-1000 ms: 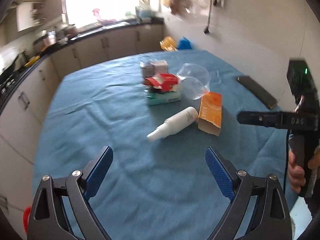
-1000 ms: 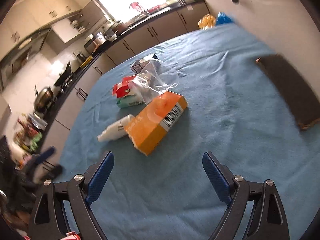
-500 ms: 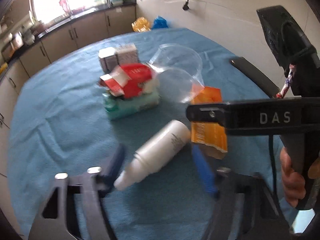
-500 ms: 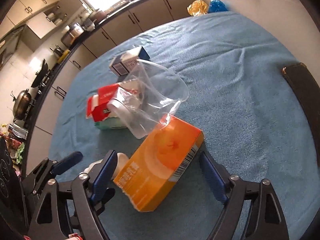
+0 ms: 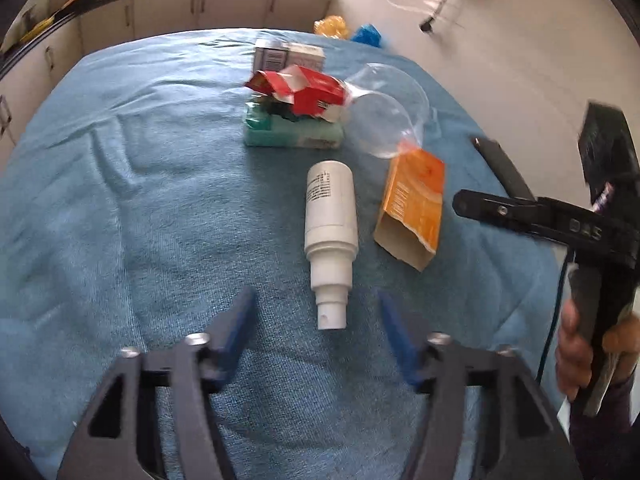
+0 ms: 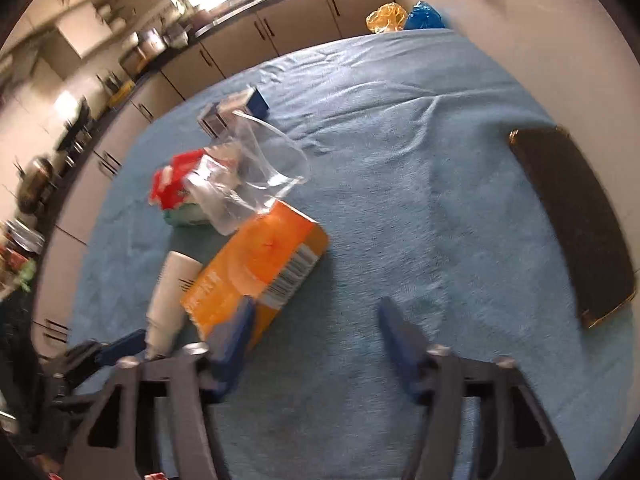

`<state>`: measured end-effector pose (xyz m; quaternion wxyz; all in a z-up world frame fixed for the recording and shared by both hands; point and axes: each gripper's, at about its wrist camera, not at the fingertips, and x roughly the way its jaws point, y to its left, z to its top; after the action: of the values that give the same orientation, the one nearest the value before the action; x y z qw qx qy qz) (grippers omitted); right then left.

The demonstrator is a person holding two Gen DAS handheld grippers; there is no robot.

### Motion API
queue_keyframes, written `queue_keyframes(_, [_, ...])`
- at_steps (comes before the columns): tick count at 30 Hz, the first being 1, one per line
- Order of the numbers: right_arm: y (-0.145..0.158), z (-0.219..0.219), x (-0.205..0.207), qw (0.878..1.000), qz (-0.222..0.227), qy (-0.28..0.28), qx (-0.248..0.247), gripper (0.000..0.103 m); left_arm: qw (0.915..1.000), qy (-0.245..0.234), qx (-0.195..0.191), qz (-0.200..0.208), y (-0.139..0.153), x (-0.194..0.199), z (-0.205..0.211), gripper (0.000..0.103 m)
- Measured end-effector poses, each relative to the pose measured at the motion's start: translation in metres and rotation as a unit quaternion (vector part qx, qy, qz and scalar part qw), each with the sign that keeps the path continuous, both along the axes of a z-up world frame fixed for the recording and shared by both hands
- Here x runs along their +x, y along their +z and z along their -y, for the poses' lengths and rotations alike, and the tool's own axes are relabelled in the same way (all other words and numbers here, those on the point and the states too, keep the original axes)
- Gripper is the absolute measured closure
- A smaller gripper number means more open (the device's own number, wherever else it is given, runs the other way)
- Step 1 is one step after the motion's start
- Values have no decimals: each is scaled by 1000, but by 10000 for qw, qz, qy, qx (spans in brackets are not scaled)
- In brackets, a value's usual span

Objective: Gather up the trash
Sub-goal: 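Grasp the white spray bottle with the left gripper while the right grasps the orange box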

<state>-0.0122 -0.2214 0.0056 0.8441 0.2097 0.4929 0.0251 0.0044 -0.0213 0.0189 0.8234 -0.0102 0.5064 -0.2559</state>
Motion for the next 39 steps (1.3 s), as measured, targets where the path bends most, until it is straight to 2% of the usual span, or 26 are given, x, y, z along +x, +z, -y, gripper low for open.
queue_keyframes(4, [3, -2, -3, 9986, 170, -215, 461, 21, 9993, 192, -304, 73, -2, -7, -7, 23])
queue_keyframes(8, [8, -18, 10, 9983, 238, -508, 180, 18, 9980, 206, -555, 229, -3, -19, -13, 15])
queue_keyframes(10, [4, -26, 18, 9984, 147, -527, 149, 18, 9987, 54, -445, 253, -2, -23, -9, 11])
queue_keyframes(13, [-4, -34, 32, 9979, -119, -630, 92, 17, 9992, -111, -311, 235, -2, -26, -8, 10])
queue_keyframes(17, [-4, -43, 40, 9976, -272, -591, -236, 15, 9992, 79, -353, 144, 2, -27, -18, 10])
queue_keyframes(19, [-4, -50, 43, 9974, -347, -334, -536, 15, 9990, 240, -136, 337, 9, -26, -22, 10])
queue_keyframes(21, [-4, -56, 43, 9961, -370, -50, -800, 17, 9986, 385, 102, 348, 11, -18, -22, 10])
queue_keyframes(23, [-2, -54, 38, 9951, -380, 151, -904, 26, 9985, 437, 137, 297, 12, -8, -19, 10])
queue_keyframes(29, [-8, -34, -6, 9845, -320, 303, -1697, 26, 9961, 418, 582, 510, 14, 17, 11, 10])
queue_keyframes(31, [-8, -27, -15, 9849, -177, 244, -1703, 24, 9953, 370, 711, 551, 11, 25, 23, 10])
queue_keyframes(37, [-10, -9, -32, 9904, 449, 103, -1306, 17, 9935, 312, 882, 642, 4, 31, 35, 10])
queue_keyframes(39, [-9, -7, -30, 9906, 508, 116, -1266, 17, 9930, 321, 965, 599, 0, 33, 36, 10])
